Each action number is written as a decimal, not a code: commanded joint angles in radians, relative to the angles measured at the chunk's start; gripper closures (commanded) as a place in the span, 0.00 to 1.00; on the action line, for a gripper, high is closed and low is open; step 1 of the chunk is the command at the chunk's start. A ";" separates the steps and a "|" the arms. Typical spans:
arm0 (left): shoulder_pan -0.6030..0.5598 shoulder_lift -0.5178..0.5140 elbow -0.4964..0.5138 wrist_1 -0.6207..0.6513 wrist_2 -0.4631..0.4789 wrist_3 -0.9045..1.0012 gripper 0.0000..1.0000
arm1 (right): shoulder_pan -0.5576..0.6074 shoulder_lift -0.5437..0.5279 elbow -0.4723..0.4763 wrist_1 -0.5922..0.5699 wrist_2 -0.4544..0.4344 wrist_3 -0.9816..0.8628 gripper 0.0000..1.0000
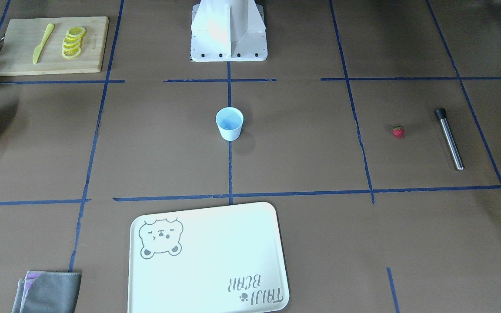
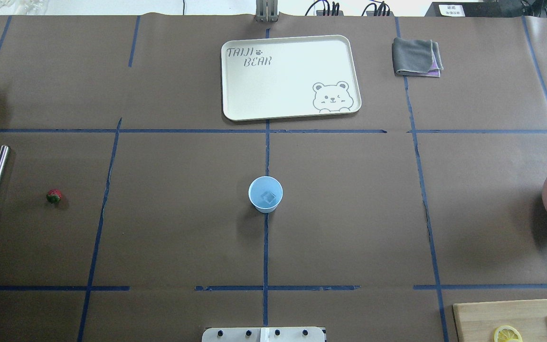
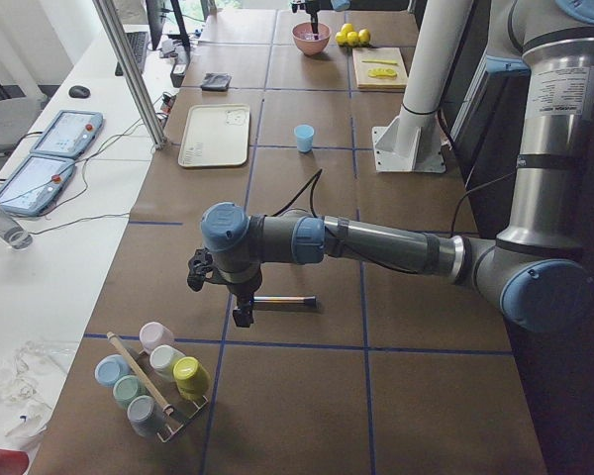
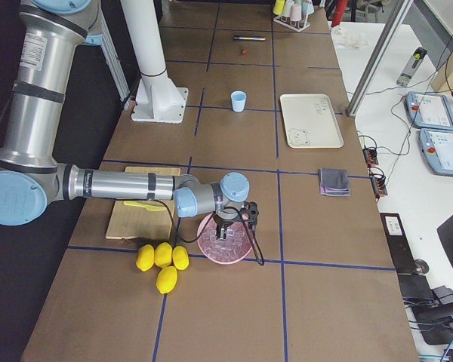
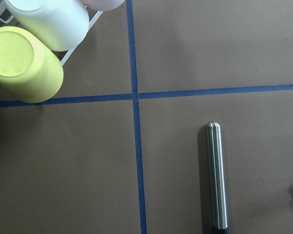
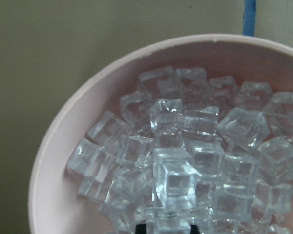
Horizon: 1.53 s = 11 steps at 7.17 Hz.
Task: Mash ice and strawberries in cup
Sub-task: 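Grasp another ice cube from the bowl with the right gripper, then carry the ice cube with the right gripper over the cup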
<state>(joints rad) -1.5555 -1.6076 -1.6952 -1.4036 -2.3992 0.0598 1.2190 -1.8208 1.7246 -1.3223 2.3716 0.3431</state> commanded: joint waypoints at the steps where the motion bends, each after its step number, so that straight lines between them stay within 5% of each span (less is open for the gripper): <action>1: 0.000 -0.002 0.000 0.000 0.000 0.000 0.00 | 0.002 -0.002 0.003 0.037 0.001 -0.007 1.00; 4: 0.000 -0.002 -0.001 0.000 0.000 0.000 0.00 | 0.025 -0.043 0.203 0.018 0.014 0.010 1.00; 6: 0.000 -0.002 -0.003 0.000 0.000 0.000 0.00 | -0.024 0.004 0.339 0.023 0.058 0.301 1.00; 8: 0.000 -0.002 0.000 -0.002 0.000 -0.002 0.00 | -0.233 0.268 0.374 0.021 0.052 0.774 1.00; 11: 0.002 -0.003 0.006 0.000 0.000 -0.002 0.00 | -0.540 0.677 0.247 0.011 -0.165 1.233 1.00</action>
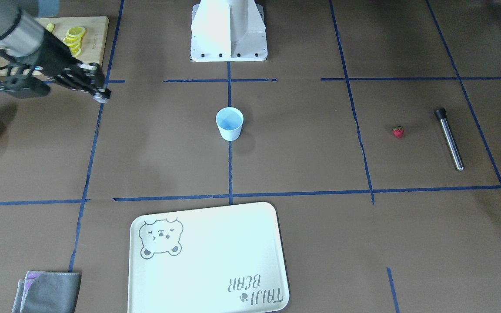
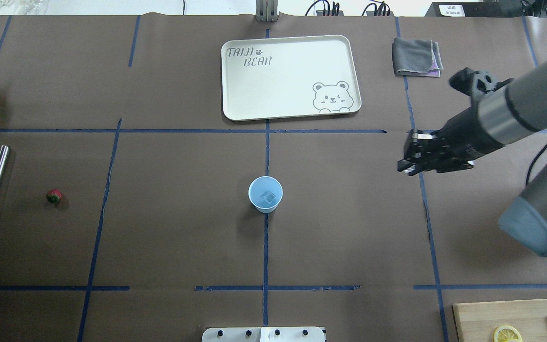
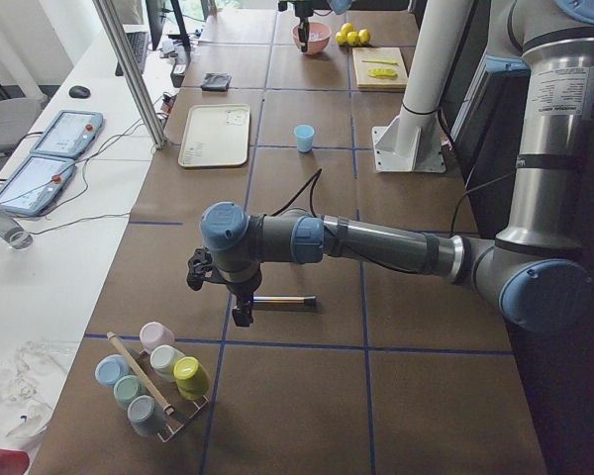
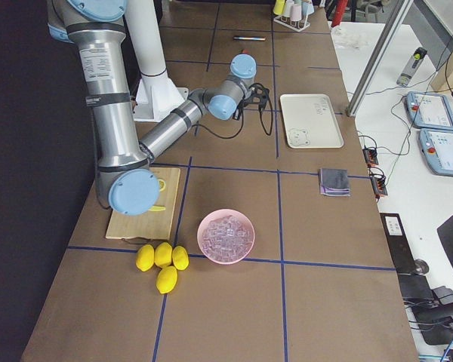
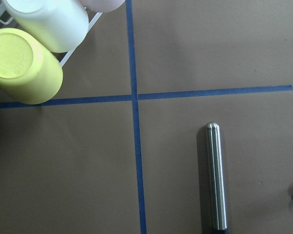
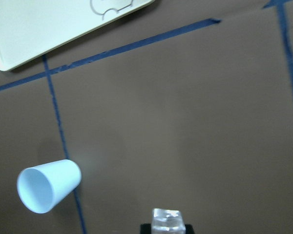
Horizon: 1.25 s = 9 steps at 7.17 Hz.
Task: Mash ice and strawberries in cup
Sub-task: 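Carry the ice cube with the right gripper over the cup, then open the right gripper to drop the ice cube into the cup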
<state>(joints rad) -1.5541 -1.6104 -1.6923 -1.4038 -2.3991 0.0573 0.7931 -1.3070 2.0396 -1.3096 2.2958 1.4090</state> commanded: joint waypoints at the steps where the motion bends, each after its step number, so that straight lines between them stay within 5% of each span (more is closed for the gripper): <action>1: 0.000 0.001 0.006 -0.010 0.000 0.001 0.00 | -0.185 0.264 -0.149 -0.002 -0.175 0.242 1.00; 4: 0.000 0.001 0.005 -0.021 0.000 -0.004 0.00 | -0.268 0.408 -0.353 0.009 -0.306 0.286 0.98; 5: 0.000 0.001 -0.003 -0.021 0.000 -0.005 0.00 | -0.287 0.399 -0.357 0.009 -0.306 0.274 0.78; 6: 0.000 0.001 -0.001 -0.023 0.000 -0.005 0.00 | -0.307 0.396 -0.363 0.009 -0.314 0.271 0.24; 7: -0.001 0.001 -0.001 -0.023 0.000 -0.005 0.00 | -0.314 0.403 -0.368 0.007 -0.340 0.271 0.06; 9: 0.000 0.001 0.003 -0.023 0.000 -0.002 0.00 | -0.315 0.405 -0.377 0.007 -0.345 0.269 0.07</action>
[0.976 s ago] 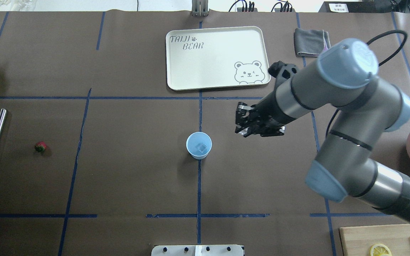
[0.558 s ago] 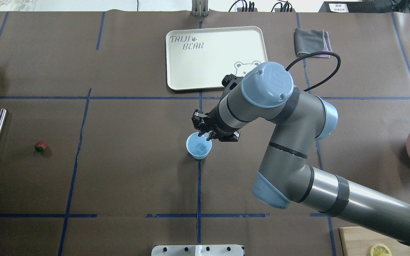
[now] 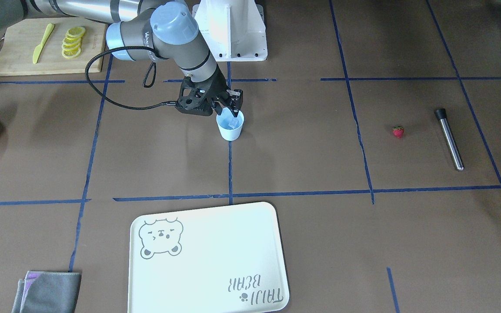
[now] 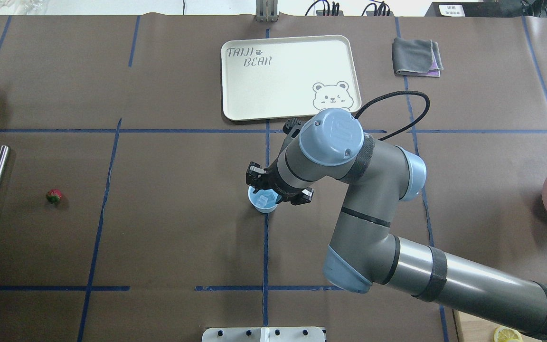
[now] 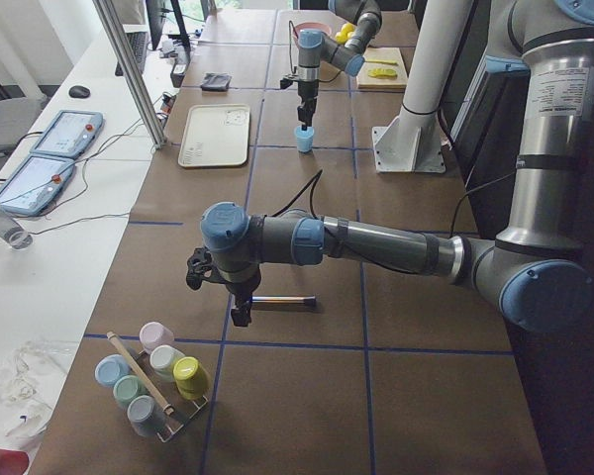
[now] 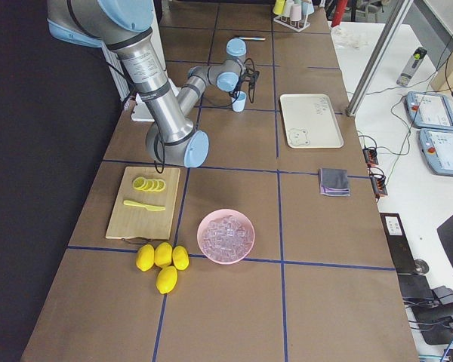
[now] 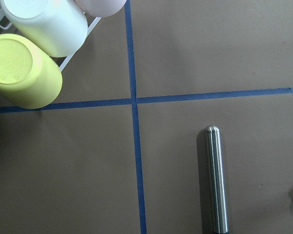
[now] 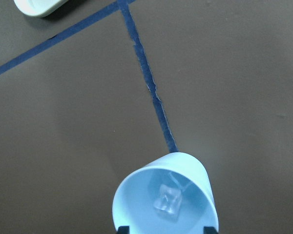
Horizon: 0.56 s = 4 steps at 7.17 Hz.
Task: Mash ice and strawberries in cup
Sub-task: 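Open the right gripper to drop the ice cube into the cup, then move the right gripper back to the pink bowl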
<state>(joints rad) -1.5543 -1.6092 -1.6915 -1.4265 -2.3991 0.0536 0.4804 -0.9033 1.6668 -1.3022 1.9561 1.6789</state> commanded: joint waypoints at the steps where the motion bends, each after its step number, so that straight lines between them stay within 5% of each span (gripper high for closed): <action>1: 0.000 0.000 0.006 0.000 0.000 0.002 0.00 | 0.029 -0.002 0.022 0.000 0.015 -0.007 0.08; 4: 0.000 0.000 0.010 0.000 0.000 0.003 0.00 | 0.327 -0.339 0.268 -0.006 0.321 -0.226 0.08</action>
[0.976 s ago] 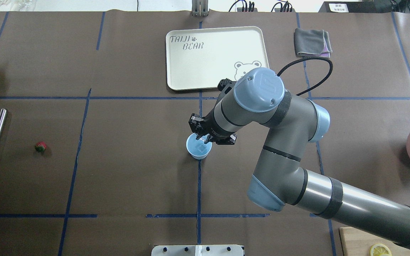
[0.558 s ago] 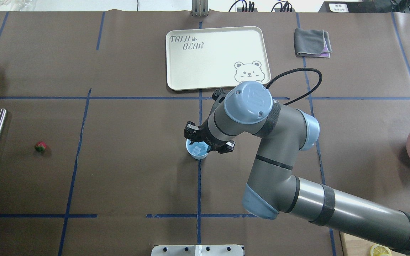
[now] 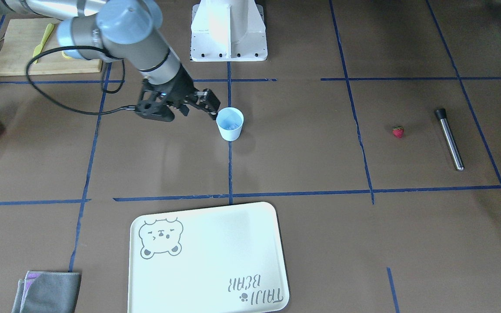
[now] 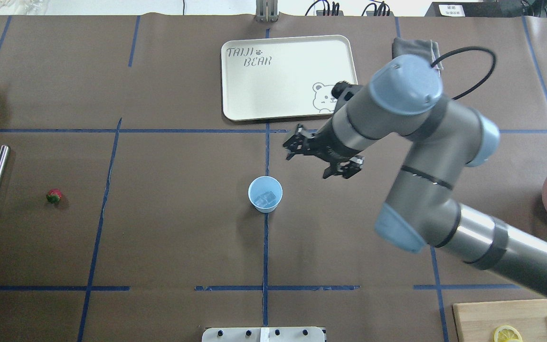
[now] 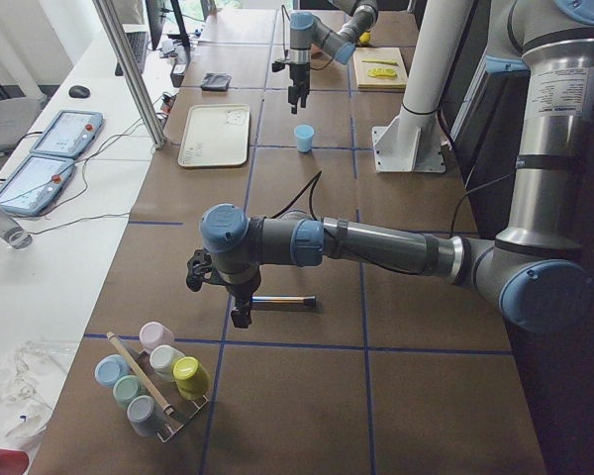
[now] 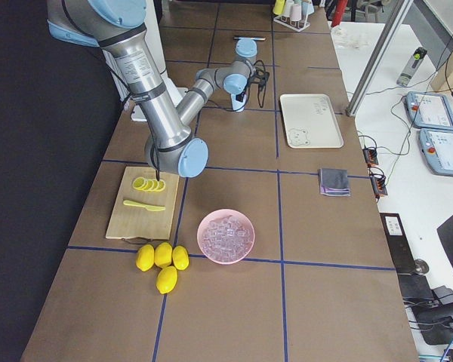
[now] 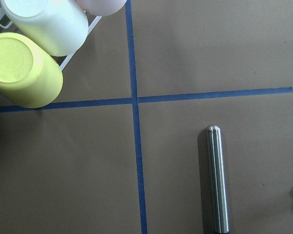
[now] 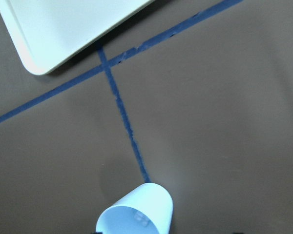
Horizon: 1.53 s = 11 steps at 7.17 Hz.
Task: Mash ice and strawberries in cup
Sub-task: 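Move the right gripper back to the pink bowl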
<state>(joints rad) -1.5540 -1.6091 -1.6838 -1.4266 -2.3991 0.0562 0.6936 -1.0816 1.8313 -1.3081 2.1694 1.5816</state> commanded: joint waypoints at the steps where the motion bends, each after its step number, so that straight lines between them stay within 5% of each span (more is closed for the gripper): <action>1: 0.000 0.000 0.004 0.000 0.002 0.001 0.00 | 0.188 -0.308 0.162 0.003 0.148 -0.301 0.08; 4: 0.000 0.000 0.004 0.000 0.002 0.001 0.00 | 0.471 -0.683 0.166 0.006 0.216 -0.956 0.08; 6: 0.000 0.000 0.004 0.000 0.002 0.002 0.00 | 0.605 -0.779 0.079 0.009 0.204 -1.240 0.04; 9: 0.000 0.000 0.001 0.000 0.000 0.001 0.00 | 0.607 -0.753 -0.110 0.096 0.178 -1.208 0.02; 11: 0.000 0.000 -0.002 0.000 0.000 0.001 0.00 | 0.600 -0.735 -0.127 0.118 0.182 -1.120 0.02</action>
<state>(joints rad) -1.5542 -1.6092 -1.6840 -1.4266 -2.3991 0.0568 1.2968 -1.8243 1.7196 -1.2051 2.3508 0.4271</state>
